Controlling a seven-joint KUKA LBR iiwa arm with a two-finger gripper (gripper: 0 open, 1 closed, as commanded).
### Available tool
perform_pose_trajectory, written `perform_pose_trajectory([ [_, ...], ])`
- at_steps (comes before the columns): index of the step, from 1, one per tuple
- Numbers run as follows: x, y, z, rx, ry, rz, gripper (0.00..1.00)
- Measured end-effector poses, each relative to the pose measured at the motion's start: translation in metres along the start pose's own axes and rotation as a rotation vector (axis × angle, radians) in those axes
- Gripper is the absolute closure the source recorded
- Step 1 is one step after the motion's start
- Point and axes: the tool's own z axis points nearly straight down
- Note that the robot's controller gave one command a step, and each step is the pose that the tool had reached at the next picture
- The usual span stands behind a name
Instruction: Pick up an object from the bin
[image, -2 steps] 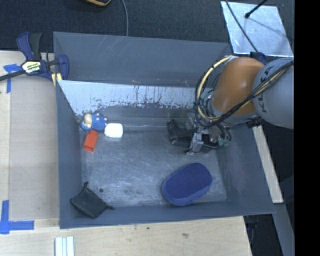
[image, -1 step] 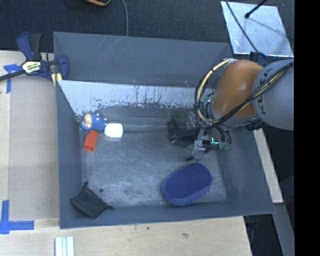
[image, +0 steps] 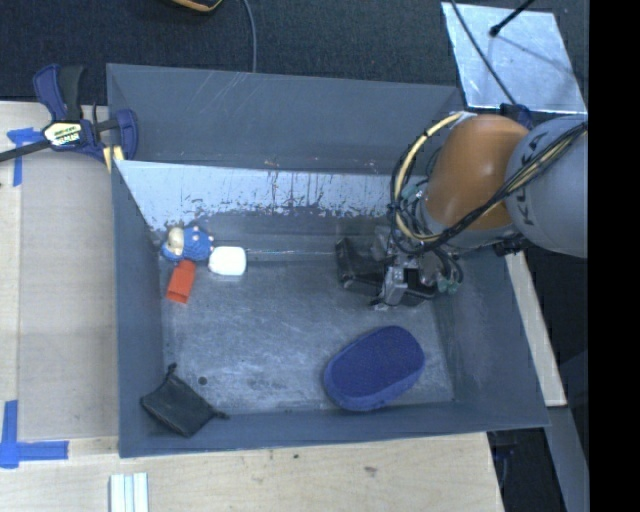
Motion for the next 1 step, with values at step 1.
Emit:
perform_pose_trajectory([
  [1,0.0163,0.0071,-0.1098,0.004,0.036,-0.011,1.00],
])
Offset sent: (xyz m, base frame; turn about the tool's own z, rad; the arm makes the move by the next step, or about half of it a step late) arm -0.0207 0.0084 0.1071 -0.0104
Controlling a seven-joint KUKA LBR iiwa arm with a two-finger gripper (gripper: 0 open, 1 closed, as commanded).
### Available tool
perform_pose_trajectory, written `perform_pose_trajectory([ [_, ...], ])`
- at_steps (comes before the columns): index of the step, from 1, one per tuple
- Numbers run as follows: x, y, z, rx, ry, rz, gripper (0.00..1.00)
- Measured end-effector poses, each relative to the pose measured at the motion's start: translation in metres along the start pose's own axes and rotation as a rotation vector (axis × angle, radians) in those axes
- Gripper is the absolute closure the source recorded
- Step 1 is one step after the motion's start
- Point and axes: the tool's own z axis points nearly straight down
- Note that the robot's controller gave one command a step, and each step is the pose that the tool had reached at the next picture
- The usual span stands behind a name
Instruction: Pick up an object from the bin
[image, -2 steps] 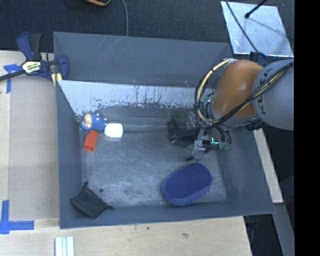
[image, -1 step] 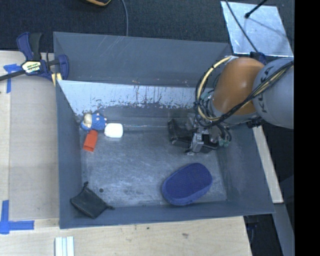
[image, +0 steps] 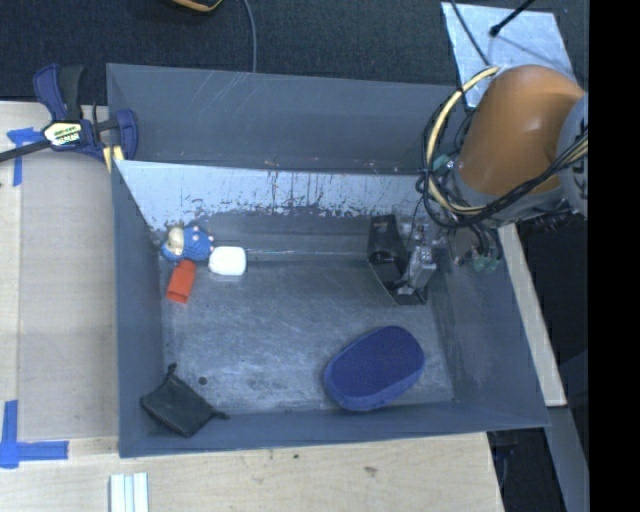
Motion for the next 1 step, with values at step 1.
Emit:
perform_pose_trajectory([
  [1,-0.0151,0.0100,-0.1131,0.000,-0.001,0.007,1.00],
])
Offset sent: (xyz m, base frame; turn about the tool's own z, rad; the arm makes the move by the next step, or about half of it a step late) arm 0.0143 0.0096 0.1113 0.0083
